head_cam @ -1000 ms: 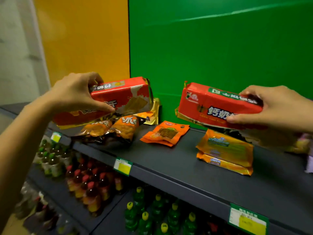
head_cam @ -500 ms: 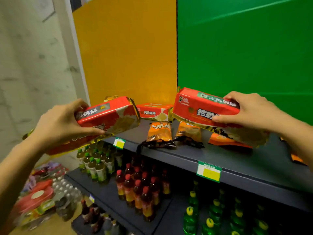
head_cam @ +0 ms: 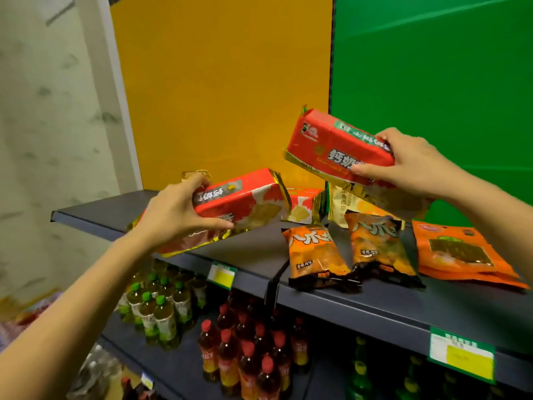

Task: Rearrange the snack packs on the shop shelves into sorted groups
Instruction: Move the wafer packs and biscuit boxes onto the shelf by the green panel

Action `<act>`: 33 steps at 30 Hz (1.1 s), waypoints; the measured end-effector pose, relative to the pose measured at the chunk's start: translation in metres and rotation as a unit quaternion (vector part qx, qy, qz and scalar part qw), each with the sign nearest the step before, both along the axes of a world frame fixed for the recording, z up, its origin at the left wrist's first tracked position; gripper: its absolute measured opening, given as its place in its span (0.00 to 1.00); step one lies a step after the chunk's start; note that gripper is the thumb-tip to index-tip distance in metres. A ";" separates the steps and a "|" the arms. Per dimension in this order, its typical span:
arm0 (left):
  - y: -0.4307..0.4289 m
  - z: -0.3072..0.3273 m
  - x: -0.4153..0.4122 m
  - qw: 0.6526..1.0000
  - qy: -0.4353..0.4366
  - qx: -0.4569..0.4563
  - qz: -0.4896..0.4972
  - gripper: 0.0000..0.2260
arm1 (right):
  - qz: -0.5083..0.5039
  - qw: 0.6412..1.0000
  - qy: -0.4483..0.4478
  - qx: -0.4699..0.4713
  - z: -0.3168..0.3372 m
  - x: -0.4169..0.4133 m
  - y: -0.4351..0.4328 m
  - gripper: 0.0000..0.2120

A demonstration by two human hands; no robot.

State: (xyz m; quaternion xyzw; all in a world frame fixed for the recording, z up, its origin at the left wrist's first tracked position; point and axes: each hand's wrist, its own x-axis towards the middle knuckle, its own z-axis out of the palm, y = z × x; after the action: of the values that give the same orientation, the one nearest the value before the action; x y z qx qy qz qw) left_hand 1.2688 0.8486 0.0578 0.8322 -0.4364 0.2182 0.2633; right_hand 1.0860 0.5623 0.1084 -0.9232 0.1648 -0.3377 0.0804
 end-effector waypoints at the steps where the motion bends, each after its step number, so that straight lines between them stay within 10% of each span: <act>1: -0.007 0.001 0.011 1.000 -0.002 0.012 -0.009 0.48 | 0.001 1.000 -0.004 -0.001 0.002 0.011 -0.001 0.31; 33: -0.108 -0.037 0.162 0.943 -0.045 0.219 -0.245 0.35 | -0.052 0.986 0.138 0.079 -0.027 0.202 0.027 0.30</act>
State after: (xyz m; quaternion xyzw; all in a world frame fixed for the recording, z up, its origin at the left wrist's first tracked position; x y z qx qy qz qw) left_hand 1.4307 0.7405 0.0209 0.7262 -0.6751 0.0831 0.1001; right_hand 1.2883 0.5897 0.0813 -0.9419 0.2480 -0.1969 0.1117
